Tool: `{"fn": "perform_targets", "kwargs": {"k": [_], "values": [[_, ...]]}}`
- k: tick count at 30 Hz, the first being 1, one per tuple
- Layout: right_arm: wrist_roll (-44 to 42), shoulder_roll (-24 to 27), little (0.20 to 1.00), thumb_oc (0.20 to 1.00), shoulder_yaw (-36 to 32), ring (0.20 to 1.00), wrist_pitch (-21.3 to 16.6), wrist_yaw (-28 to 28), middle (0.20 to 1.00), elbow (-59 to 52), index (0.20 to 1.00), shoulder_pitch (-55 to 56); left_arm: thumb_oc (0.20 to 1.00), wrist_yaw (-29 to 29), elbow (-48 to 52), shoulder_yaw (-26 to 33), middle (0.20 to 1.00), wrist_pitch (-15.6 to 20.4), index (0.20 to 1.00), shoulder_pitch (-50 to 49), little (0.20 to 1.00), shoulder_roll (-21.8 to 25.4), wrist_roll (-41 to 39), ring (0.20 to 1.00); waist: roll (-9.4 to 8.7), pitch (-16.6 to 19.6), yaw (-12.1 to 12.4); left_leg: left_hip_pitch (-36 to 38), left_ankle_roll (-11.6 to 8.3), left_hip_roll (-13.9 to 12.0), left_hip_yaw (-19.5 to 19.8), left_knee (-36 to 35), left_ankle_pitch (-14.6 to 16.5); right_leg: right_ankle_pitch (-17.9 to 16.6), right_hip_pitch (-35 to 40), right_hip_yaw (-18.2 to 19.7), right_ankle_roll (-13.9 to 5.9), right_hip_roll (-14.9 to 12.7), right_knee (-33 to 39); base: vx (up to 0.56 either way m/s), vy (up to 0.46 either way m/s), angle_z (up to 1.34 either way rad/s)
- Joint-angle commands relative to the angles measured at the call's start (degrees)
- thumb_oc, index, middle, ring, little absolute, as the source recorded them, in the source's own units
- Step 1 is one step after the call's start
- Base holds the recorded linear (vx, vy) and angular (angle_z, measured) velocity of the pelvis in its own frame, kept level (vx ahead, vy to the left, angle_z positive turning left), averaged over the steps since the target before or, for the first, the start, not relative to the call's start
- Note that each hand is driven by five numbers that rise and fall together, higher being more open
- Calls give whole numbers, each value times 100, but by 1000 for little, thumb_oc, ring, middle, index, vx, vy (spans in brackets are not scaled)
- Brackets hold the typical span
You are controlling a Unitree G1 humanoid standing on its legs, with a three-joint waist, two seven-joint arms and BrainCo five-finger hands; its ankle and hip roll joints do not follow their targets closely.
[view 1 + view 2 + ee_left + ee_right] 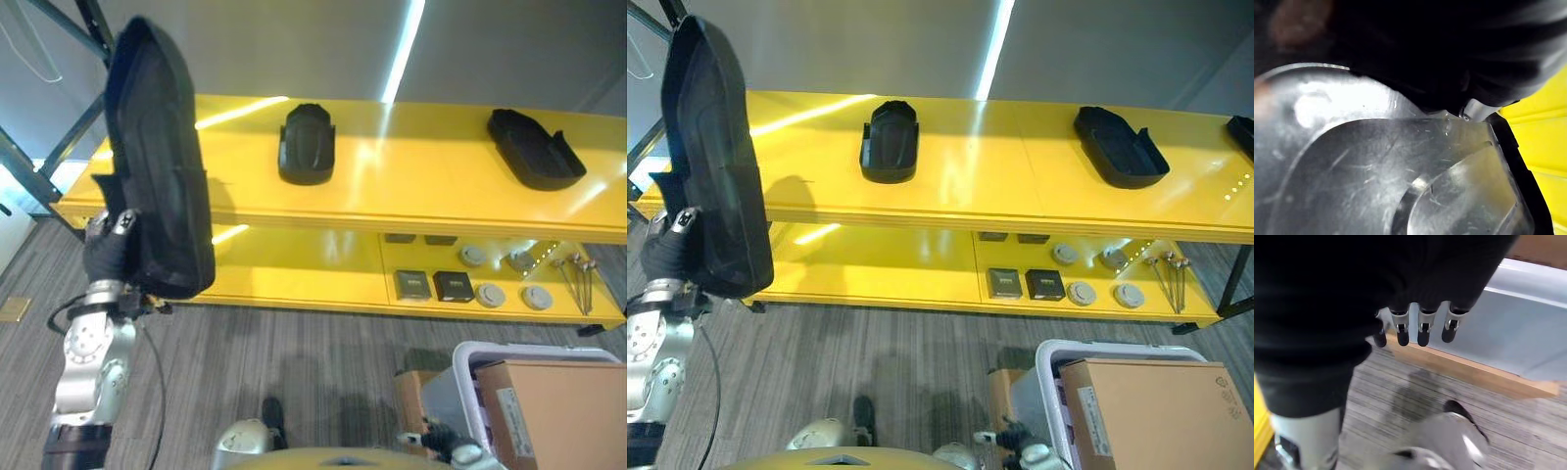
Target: Move parts from the plastic box to the shelf.
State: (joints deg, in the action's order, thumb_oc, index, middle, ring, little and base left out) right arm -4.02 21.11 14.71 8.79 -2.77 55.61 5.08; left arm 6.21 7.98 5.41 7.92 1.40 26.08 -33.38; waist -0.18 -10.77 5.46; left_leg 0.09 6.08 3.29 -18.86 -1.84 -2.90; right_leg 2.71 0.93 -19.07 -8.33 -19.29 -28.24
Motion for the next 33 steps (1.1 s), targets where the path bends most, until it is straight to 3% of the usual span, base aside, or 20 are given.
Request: {"fn": "perform_targets", "kwargs": {"k": [1,3,4,5,6,7,8,10,15,16,19,21,22,23,24,26,27,29,31,33], "values": [[-680,37,1000,1000,-247,1000,135,-76,1000,249,1000,-84,200,298,445,-45,200,56,200,325,200,82,272,200,192,21,-133,190,-110,107,692,266,741,-321,-879,667,-120,425,-993,49,99,43],[-526,11,1000,1000,-335,1000,88,53,1000,435,1000,-65,200,410,435,-121,200,27,200,370,200,74,271,200,224,-50,-217,258,-82,135,754,243,775,-435,-1106,827,-127,545,-1266,40,39,46],[-186,-6,1000,1000,-303,1000,-148,232,1000,667,1000,-31,200,578,433,-232,200,12,200,426,200,55,197,200,225,-204,-397,307,-122,136,774,225,704,-595,-1409,869,-74,1115,-932,66,-90,33],[-160,-13,1000,1000,-258,1000,-155,282,1000,657,1000,-13,200,603,431,-251,200,14,200,421,200,54,198,200,175,-243,-449,341,-162,163,817,226,698,-572,-1406,857,-102,1307,-575,201,-244,42],[-228,-28,1000,1000,-171,1000,-71,300,1000,523,1000,53,200,666,505,-312,200,-67,200,411,200,32,240,200,46,-293,-542,414,-250,270,1057,227,727,-694,-1272,864,-111,1602,738,315,-294,59],[-161,-49,1000,1000,-142,1000,-6,298,1000,430,1000,82,200,649,545,-352,200,-125,200,404,200,28,235,200,-50,-313,-612,462,-260,374,1229,262,810,-1022,-1307,1043,-182,1688,1626,422,-366,74],[-220,-165,1000,1000,-166,1000,122,246,1000,329,1000,180,200,416,606,-310,200,-149,200,259,200,18,184,200,-113,-359,-692,517,-196,423,1484,429,1007,-1482,-1585,1424,-311,1796,1954,337,-275,100],[-199,-176,1000,1000,-179,1000,64,253,1000,319,1000,292,200,268,650,-252,200,-187,200,149,200,-51,186,200,-132,-280,-669,502,-248,417,1629,337,950,-1199,-1310,1374,-114,1848,2421,285,-224,29],[-92,-205,1000,1000,-174,1000,-178,309,1000,652,1000,289,200,193,536,-434,200,-184,200,193,200,-204,33,200,-149,-14,-665,528,-345,327,1408,367,980,-1023,-888,1266,-10,1916,2766,245,-148,24],[-173,-182,1000,1000,-170,1000,-159,221,1000,644,1000,279,200,238,545,-489,200,-270,200,239,200,-238,-82,200,-184,64,-691,488,-403,239,1087,621,1112,-924,-729,1128,32,1871,2814,145,-85,-3],[-182,-120,1000,1000,-235,1000,-122,230,1000,623,1000,260,200,306,535,-577,200,-283,200,274,200,-266,-87,200,-214,137,-746,401,-509,75,697,1092,1268,-787,-584,988,129,1801,2846,125,-71,10],[-111,-62,1000,1000,-281,1000,-141,240,1000,640,1000,281,200,291,498,-638,200,-299,200,301,200,-282,-96,200,-216,136,-756,139,-692,-183,508,1951,1045,-666,-404,892,275,1809,2891,86,-83,14],[-111,-62,1000,1000,-281,1000,-141,240,1000,640,1000,281,200,291,498,-638,200,-299,200,301,200,-283,-96,200,-215,137,-757,135,-693,-184,509,1955,1047,-666,-405,891,275,1810,2891,81,-144,7],[-119,-32,1000,1000,-266,1000,-145,237,1000,666,1000,284,200,271,461,-698,200,-317,200,351,200,-277,-104,200,-248,66,-741,-296,-862,-460,528,2843,573,-588,-231,949,422,1851,2917,143,-147,13],[-156,-30,1000,1000,-270,1000,-160,223,1000,725,1000,285,200,254,439,-705,200,-343,200,394,200,-281,-80,200,-198,55,-769,-518,-979,-747,570,3200,493,-471,-135,1001,473,1939,2909,198,-144,18],[-182,-23,1000,1000,-318,1000,-250,158,1000,920,1000,224,200,235,382,-698,200,-310,200,451,200,-316,-151,200,-137,50,-861,-425,-931,-1110,308,2707,367,-362,-220,995,543,1891,2714,147,51,7],[-178,-23,1000,1000,-325,1000,-256,151,1000,938,1000,223,200,240,375,-710,200,-300,200,450,200,-318,-159,200,-80,56,-871,-335,-999,-1145,373,2616,457,-273,-164,1021,501,1921,2691,79,145,5],[-159,-30,1000,1000,-346,1000,-282,128,1000,987,1000,182,200,245,366,-720,200,-215,200,465,200,-280,-188,200,-43,67,-920,-144,-976,-1247,314,1828,218,-262,-215,1067,504,1844,2585,121,193,17],[-179,15,1000,1000,-351,1000,-211,128,1000,921,1000,180,200,200,375,-722,200,-104,200,454,200,-246,-212,200,42,75,-940,64,-1107,-1416,445,799,-91,-153,-129,1137,449,1780,2519,207,298,-2],[-201,87,1000,1000,-389,1000,-150,94,1000,845,1000,242,200,172,397,-683,200,-41,200,447,200,-212,-182,200,140,44,-958,31,-1248,-1656,639,262,-541,-28,-64,1233,453,1769,2388,242,365,2]]}}
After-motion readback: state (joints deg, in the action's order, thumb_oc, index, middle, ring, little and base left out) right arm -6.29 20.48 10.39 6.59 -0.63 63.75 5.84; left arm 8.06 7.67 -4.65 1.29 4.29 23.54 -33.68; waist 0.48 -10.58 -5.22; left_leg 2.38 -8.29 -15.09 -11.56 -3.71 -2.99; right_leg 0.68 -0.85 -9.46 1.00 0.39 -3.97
